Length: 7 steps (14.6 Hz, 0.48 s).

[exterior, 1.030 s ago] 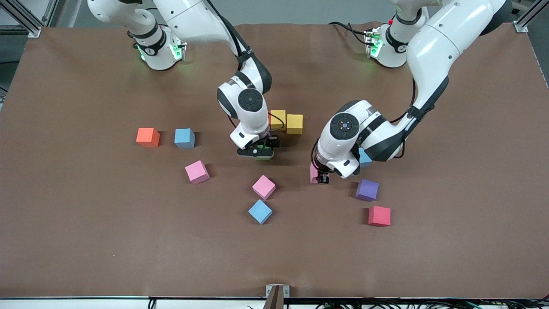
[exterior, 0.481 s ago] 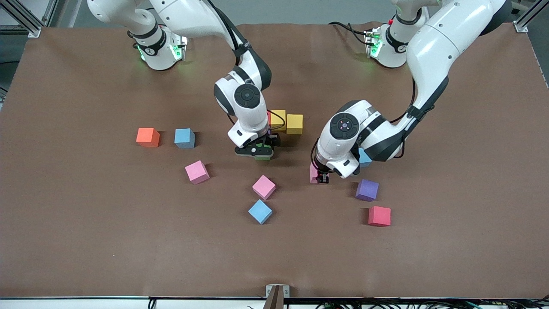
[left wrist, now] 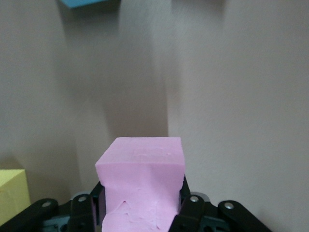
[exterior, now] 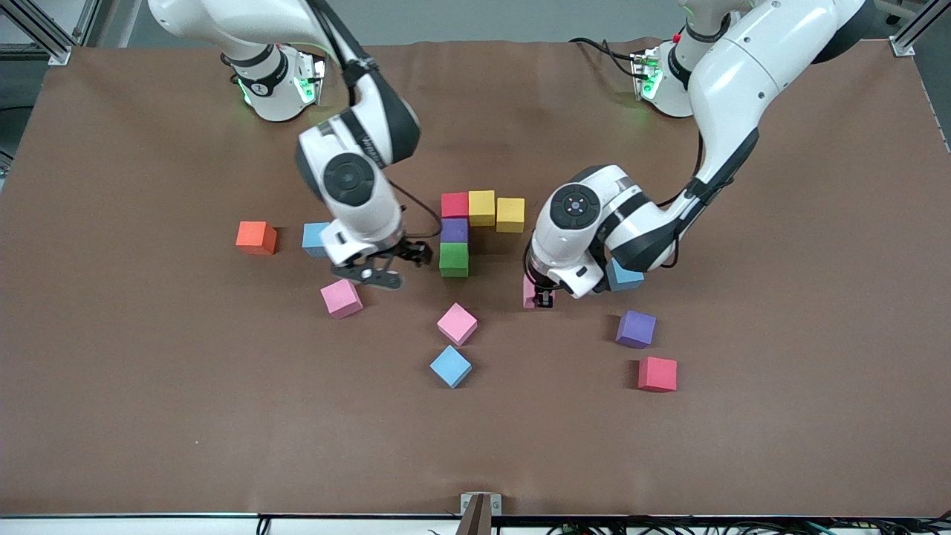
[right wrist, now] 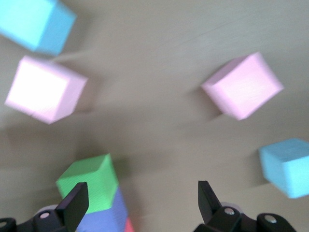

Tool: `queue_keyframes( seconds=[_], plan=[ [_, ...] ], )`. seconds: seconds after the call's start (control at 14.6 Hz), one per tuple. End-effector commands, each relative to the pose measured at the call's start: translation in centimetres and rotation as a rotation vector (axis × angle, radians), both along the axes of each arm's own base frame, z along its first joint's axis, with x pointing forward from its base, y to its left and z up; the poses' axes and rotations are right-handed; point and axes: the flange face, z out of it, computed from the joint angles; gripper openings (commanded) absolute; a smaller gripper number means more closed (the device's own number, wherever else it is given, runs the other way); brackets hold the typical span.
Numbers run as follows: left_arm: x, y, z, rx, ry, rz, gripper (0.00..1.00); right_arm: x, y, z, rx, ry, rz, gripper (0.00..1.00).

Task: Arrange 11 blocks into digit 3

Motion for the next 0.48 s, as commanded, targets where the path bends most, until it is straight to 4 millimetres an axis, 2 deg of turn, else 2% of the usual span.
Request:
queue_keyframes(
  seconds=[0.0, 0.21, 0.27, 0.41],
  plan=[
    [-1.6, -2.4, -0.8, 0.006, 0.010, -0.001, 0.38, 1.5, -4.4, 1.0, -0.023, -0.009, -0.045, 1.00],
    [-2.7, -3.6, -2.0, 0.041, 0.004, 0.002, 0.38, 2.6, -6.1, 1.0, -0.056, -0.035, -0.059, 1.00],
    [-3.2, -4.1, -2.2, 0.040, 0.009, -0.004, 0.38, 2.7, -6.1, 0.9, -0.051, -0.036, -0.067, 1.00],
    [-4.6, -5.5, -3.0, 0.038, 0.025, -0.012, 0.38, 3.3, -4.2, 1.2, -0.006, -0.039, -0.156, 1.00]
  ],
)
